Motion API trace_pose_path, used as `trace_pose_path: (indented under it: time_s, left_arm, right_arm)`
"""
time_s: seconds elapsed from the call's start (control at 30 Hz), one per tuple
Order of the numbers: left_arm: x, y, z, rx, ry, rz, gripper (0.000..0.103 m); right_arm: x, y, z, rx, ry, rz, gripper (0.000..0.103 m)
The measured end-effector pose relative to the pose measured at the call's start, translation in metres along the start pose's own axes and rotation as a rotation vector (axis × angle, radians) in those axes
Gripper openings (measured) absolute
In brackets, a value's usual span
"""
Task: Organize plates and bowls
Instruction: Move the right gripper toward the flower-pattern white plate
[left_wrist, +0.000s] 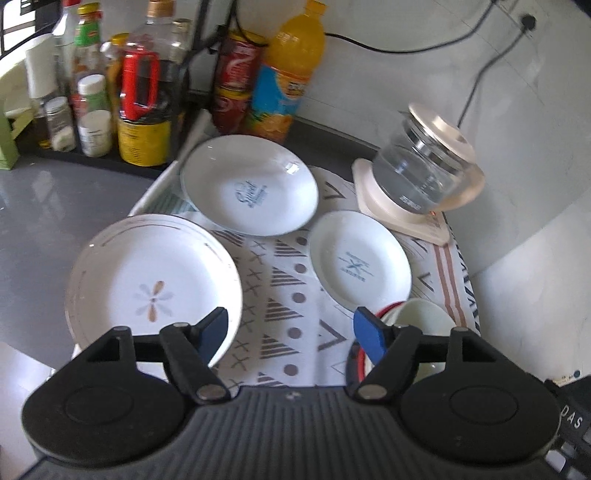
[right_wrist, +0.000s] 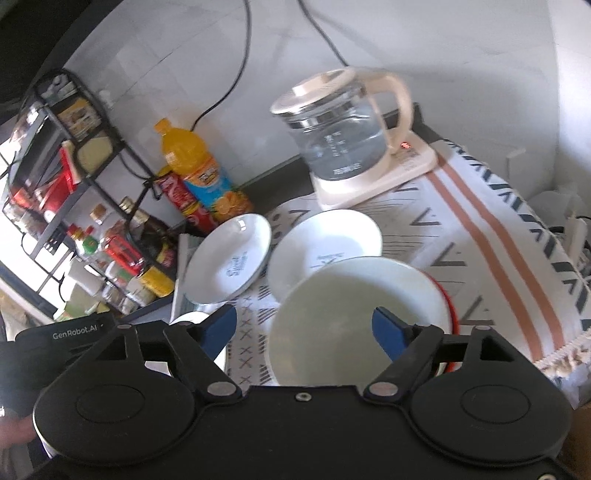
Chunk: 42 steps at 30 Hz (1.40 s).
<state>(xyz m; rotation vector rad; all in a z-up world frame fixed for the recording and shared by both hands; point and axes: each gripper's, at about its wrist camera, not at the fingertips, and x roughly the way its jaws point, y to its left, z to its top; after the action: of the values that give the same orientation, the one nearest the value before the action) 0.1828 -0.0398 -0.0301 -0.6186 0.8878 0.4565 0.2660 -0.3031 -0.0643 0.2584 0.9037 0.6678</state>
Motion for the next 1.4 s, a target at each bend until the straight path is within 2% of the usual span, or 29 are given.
trace_pose_path:
  time_s: [0.33, 0.53, 0.67, 0.87, 1.17, 1.4]
  left_arm:
    - [-0.010, 0.033, -0.007, -0.068, -0.016, 0.036, 0.077]
    - [-0.014, 0.053, -0.011, -0.109, -0.016, 0.068, 0.083]
    - [-0.019, 0.066, -0.010, -0.130, -0.012, 0.084, 0.086]
    - [-0.027, 0.082, -0.008, -0.147, -0.012, 0.121, 0.089]
    - [-0.029, 0.105, 0.006, -0.187, -0.029, 0.127, 0.089]
    - [-0.010, 0.127, 0.027, -0.220, -0.024, 0.101, 0.089]
  right_arm:
    - [0.017, 0.030, -0.005, -0.087, 0.058, 0.048, 0.087]
    - [0.027, 0.050, -0.008, -0.151, 0.084, 0.079, 0.090]
    - [0.034, 0.061, -0.011, -0.170, 0.106, 0.103, 0.098]
    - [0.046, 0.075, -0.013, -0.192, 0.131, 0.129, 0.099]
    - [0.066, 0.093, -0.009, -0.208, 0.147, 0.127, 0.100]
    - [0.091, 0.108, -0.004, -0.217, 0.173, 0.107, 0.100]
